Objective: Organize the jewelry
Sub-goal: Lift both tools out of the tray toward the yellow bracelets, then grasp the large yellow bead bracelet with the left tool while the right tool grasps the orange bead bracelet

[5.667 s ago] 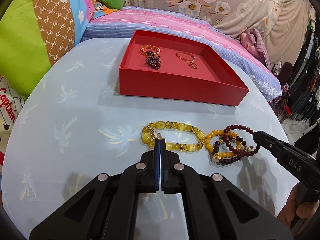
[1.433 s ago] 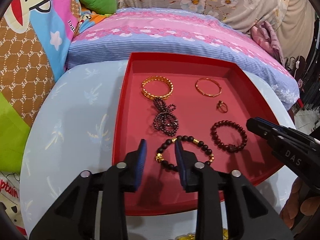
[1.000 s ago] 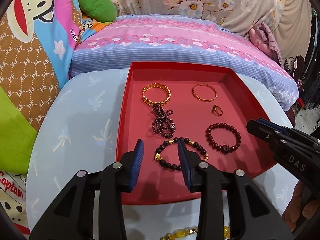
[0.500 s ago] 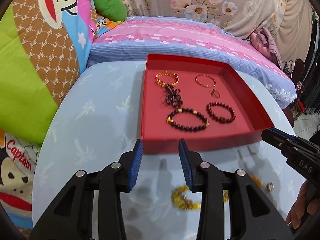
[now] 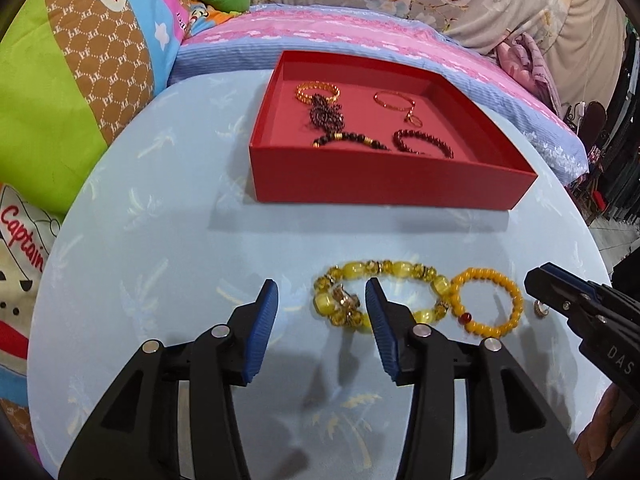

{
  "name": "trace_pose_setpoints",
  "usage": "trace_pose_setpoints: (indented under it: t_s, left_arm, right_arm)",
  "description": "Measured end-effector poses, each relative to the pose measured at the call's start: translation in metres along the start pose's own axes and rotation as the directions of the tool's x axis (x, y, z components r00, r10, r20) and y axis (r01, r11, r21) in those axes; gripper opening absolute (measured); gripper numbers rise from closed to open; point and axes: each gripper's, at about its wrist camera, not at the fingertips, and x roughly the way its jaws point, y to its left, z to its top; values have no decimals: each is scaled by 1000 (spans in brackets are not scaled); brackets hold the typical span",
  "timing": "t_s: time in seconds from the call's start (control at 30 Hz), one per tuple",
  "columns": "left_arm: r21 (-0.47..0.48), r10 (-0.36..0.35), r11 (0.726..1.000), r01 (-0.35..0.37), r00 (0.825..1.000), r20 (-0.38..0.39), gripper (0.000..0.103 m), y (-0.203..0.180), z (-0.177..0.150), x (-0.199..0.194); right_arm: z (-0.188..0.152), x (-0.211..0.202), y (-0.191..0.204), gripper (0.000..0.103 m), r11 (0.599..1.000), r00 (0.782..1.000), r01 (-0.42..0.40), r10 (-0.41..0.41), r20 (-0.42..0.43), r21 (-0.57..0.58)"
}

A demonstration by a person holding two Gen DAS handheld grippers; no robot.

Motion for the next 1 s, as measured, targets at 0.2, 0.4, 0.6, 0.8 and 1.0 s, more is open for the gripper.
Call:
trace_pose_setpoints:
  t_s: [0.2, 0.4, 0.6, 0.8, 1.0]
  left_arm:
    - [5, 21, 1000, -21, 1000, 3, 50, -2, -5, 5]
    - [37, 55, 998, -55, 998, 16, 53, -11, 0, 11]
    - [109, 56, 992, -57, 998, 17, 53, -21, 7, 21]
    - [148, 37, 988, -39, 999, 22, 40, -24, 9, 22]
    - [129, 7, 992, -10, 1000, 17, 9, -21, 10, 20]
  right_arm:
    - [-10, 4, 3, 24, 1000, 1000, -9, 9, -16, 5]
    - [-7, 5, 4, 24, 1000, 1000, -15, 15, -13, 5]
    - [-3, 8, 3, 24, 1000, 1000, -12, 12, -14, 7]
    - [-3, 13, -1, 24, 1000, 1000, -3, 3, -26, 15]
    - [-5, 19, 0, 24, 1000, 999, 1, -1, -40, 7]
